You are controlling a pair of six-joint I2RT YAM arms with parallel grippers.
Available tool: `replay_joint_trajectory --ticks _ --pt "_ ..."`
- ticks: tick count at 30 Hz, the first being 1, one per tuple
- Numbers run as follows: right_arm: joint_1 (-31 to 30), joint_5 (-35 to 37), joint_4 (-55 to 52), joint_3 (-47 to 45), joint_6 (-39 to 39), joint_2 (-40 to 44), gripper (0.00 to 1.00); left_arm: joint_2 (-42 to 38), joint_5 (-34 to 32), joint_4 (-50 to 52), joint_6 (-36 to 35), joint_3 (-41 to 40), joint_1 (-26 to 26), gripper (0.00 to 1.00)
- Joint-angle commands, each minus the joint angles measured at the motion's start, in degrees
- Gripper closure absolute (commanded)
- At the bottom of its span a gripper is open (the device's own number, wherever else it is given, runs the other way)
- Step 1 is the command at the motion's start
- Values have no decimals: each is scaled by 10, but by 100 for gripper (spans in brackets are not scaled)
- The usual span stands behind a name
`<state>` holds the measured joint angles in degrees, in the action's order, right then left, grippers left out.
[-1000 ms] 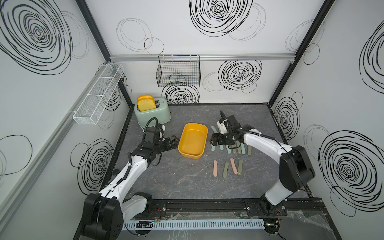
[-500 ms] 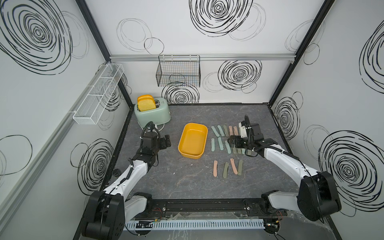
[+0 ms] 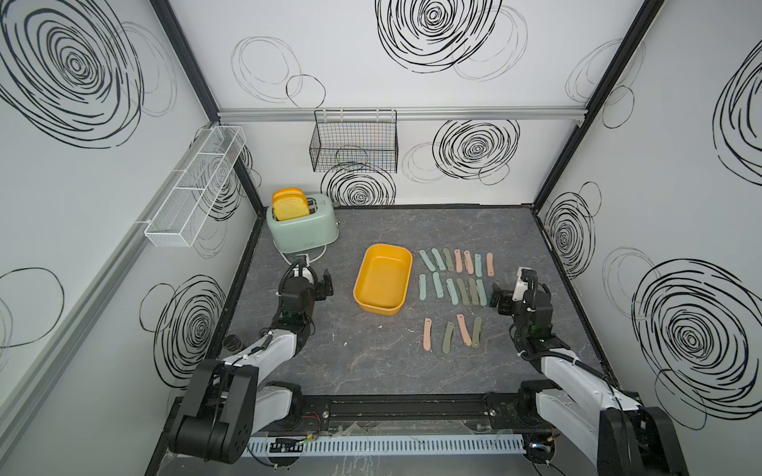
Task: Take the fruit knife out of the storage box
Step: Reset both arms
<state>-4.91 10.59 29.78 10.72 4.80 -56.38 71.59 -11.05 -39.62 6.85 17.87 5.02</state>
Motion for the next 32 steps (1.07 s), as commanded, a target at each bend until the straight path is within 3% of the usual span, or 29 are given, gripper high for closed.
replay_joint_trajectory --ticks 1,4,6,9,10,12,14,16,18,22,32 --pt "2 -18 247 -28 -55 -75 1 41 11 -123 3 -2 -9 2" --pt "4 -6 364 -42 -71 -149 1 62 8 -137 -48 11 4 2" --pt "16 -27 427 -43 -59 -194 1 71 23 -223 -86 -19 12 2" --pt "25 -36 565 -49 -50 -318 1 116 31 -315 -62 -50 -8 2" --pt "28 -30 566 -36 -45 -336 1 124 20 -342 -56 -63 -11 2" --pt "48 -60 383 23 -31 -293 1 128 5 -360 -63 -67 -1 2" --pt "52 -70 494 -7 -27 -325 1 142 6 -386 -64 -70 -2 2" --pt "51 -70 409 12 -32 -296 1 141 12 -386 -63 -70 -4 2" --pt "49 -65 467 -3 -33 -312 1 137 9 -383 -63 -72 -3 2" --pt "47 -79 428 11 -42 -304 1 127 -14 -371 -67 -73 7 2" --pt "52 -102 419 14 -45 -303 1 125 18 -350 -59 -64 -8 2"
